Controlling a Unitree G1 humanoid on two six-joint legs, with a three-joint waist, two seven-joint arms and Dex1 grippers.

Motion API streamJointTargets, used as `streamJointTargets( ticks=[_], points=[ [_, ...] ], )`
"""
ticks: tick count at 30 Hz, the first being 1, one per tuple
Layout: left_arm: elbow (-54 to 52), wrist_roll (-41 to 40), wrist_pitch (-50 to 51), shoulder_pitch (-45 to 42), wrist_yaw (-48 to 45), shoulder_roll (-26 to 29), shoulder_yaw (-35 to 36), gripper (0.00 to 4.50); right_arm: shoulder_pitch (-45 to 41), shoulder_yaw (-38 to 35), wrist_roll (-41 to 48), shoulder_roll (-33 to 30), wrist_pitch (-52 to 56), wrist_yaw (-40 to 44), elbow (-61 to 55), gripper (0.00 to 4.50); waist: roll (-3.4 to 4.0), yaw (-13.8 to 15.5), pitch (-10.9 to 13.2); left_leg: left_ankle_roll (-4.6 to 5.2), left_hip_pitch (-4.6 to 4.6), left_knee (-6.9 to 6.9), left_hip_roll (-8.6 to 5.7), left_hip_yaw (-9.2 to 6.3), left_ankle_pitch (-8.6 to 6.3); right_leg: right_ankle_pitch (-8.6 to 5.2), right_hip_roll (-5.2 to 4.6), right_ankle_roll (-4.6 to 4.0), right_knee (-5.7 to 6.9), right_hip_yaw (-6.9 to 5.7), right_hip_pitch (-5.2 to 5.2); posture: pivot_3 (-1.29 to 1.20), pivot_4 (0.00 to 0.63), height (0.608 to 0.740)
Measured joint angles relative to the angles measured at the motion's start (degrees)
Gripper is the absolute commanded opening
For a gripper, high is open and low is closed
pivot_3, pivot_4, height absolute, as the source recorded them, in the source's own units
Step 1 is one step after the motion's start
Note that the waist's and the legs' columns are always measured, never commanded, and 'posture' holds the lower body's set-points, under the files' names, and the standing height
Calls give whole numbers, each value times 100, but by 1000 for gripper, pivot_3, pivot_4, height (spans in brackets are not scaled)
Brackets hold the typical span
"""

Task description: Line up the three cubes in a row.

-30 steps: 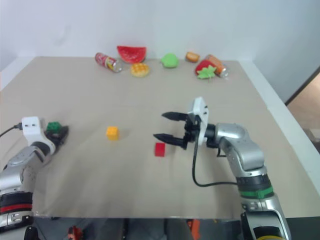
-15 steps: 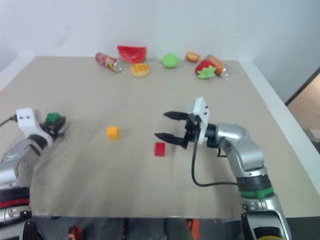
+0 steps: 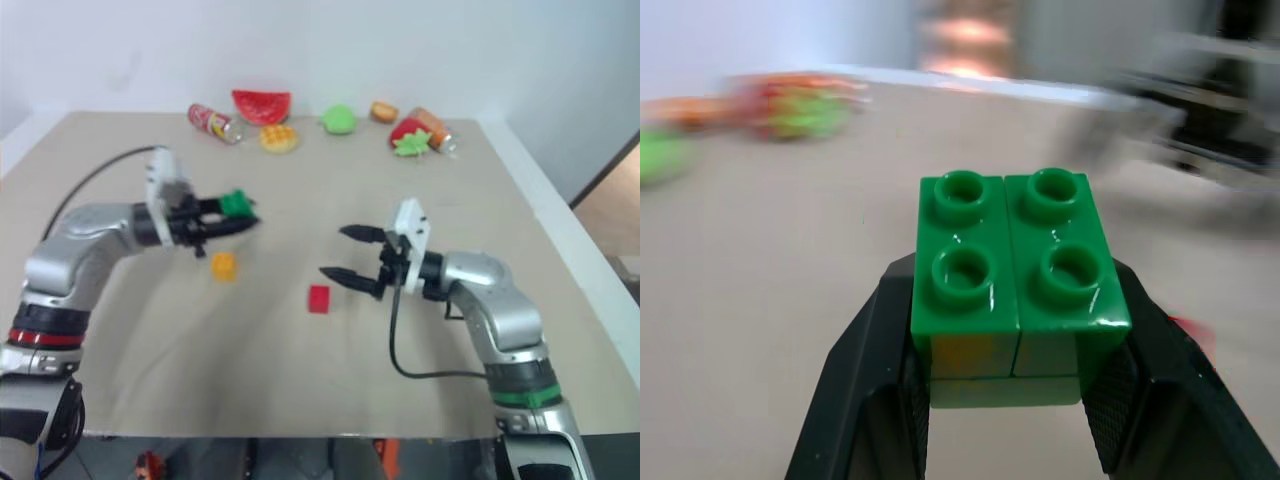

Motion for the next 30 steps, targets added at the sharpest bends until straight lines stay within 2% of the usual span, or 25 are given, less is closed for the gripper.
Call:
streamJointTargets(
  ticks=[3,7,11,15,19,25,30],
  points=[
    [577,308,-323,-348,-679,-298,-545,1357,225,-85,62,-1,93,-207,-369,4360,0,-9,0,3,1,6,0,1,0,2,1,-1,0,4,0,0,150,740],
    [1560,813,-941,-506,-1176,-408,-843,1357,592,-224,147,-13,240,-477,-751,4360,0,-96,0,19,3,4,1,-1,-2,3,8,-3,3,11,-4,0,150,740],
    [2574,1284,-1732,-644,-1396,-516,-896,1357,919,-356,270,-13,386,-751,-1123,4360,0,-120,0,22,-3,5,1,0,-3,3,8,-3,2,15,-8,0,150,740],
    [3126,1473,-2085,-766,-1369,-544,-764,1357,1036,-377,346,-13,475,-929,-1326,4360,0,-119,0,22,-6,6,1,0,-3,3,8,-2,2,17,-8,0,150,740],
    [2985,1487,-2028,-592,-1385,-526,-637,1357,1031,-378,396,-13,487,-1018,-1352,4360,0,-124,0,23,-6,4,1,0,-3,3,9,-2,2,19,-8,0,150,740],
    [1863,1445,-1480,215,-1388,-299,-621,1357,942,-354,397,-10,479,-1041,-1305,4360,0,-123,0,24,-6,3,2,0,-3,3,11,-1,4,19,-10,0,150,740],
    [1338,1425,-1208,516,-1311,-57,-513,1357,832,-309,395,22,425,-1029,-1242,4360,1,-121,0,32,-2,5,1,0,2,5,12,-4,6,22,-5,0,150,740]
  ],
)
